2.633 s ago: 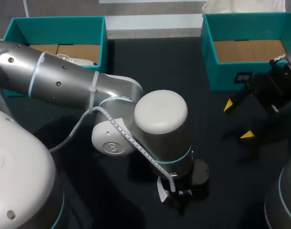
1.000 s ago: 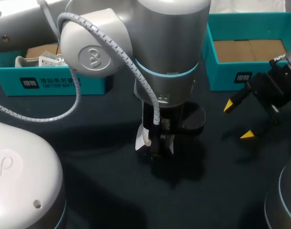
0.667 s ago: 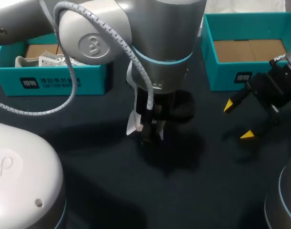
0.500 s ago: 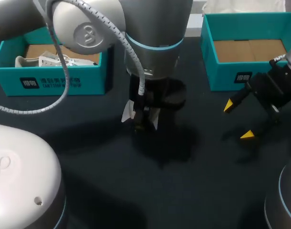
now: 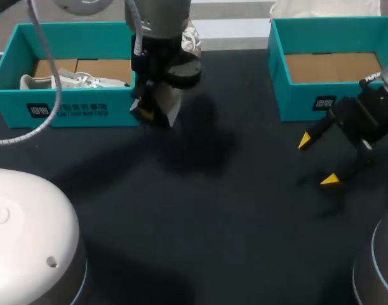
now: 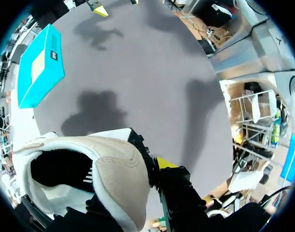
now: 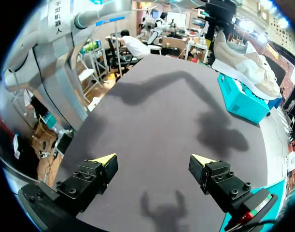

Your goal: Take the shoe out of the shoebox, open the shoe tongue, remove and reinsert the insole, then place the shoe into the shoebox

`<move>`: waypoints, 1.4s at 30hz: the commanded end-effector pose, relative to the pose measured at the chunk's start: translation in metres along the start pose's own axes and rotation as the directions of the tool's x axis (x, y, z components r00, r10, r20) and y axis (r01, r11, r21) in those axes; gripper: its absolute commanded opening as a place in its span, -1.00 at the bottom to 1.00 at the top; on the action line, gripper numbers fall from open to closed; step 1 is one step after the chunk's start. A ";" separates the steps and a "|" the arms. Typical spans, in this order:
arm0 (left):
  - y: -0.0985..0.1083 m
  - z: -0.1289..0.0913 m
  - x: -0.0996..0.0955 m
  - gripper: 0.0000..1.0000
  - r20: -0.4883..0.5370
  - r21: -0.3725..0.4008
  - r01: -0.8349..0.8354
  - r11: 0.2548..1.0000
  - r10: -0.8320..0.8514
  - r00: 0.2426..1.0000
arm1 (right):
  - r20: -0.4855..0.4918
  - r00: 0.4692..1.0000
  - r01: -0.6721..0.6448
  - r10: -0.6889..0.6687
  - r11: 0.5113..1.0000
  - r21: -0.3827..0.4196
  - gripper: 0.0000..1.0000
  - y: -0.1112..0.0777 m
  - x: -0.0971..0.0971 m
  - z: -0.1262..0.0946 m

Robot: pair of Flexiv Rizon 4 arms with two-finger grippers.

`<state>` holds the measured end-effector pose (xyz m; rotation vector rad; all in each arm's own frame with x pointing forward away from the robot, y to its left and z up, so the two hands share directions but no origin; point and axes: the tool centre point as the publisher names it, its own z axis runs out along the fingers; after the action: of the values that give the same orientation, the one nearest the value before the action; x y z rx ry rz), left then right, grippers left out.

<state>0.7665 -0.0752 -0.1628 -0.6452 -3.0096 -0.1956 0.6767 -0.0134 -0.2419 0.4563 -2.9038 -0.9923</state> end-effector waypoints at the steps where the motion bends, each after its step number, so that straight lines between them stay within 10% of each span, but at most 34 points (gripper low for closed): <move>1: 0.052 0.002 -0.025 -1.00 -0.036 0.040 0.003 0.999 -0.002 0.999 | 0.000 1.000 -0.001 0.001 1.000 0.003 1.00 0.000 0.000 0.001; 24: 0.063 0.002 -0.034 -1.00 -0.046 0.027 0.010 1.000 -0.009 0.999 | 0.000 1.000 -0.001 0.001 1.000 0.003 1.00 0.000 0.000 0.001; 42: 0.211 -0.002 -0.094 -1.00 -0.061 0.000 -0.198 0.980 0.197 0.978 | 0.000 1.000 -0.001 0.001 1.000 0.003 1.00 0.000 0.000 0.001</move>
<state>0.9147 0.0593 -0.1494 -0.9095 -2.9094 -0.2235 0.6767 -0.0134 -0.2418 0.4565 -2.9038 -0.9923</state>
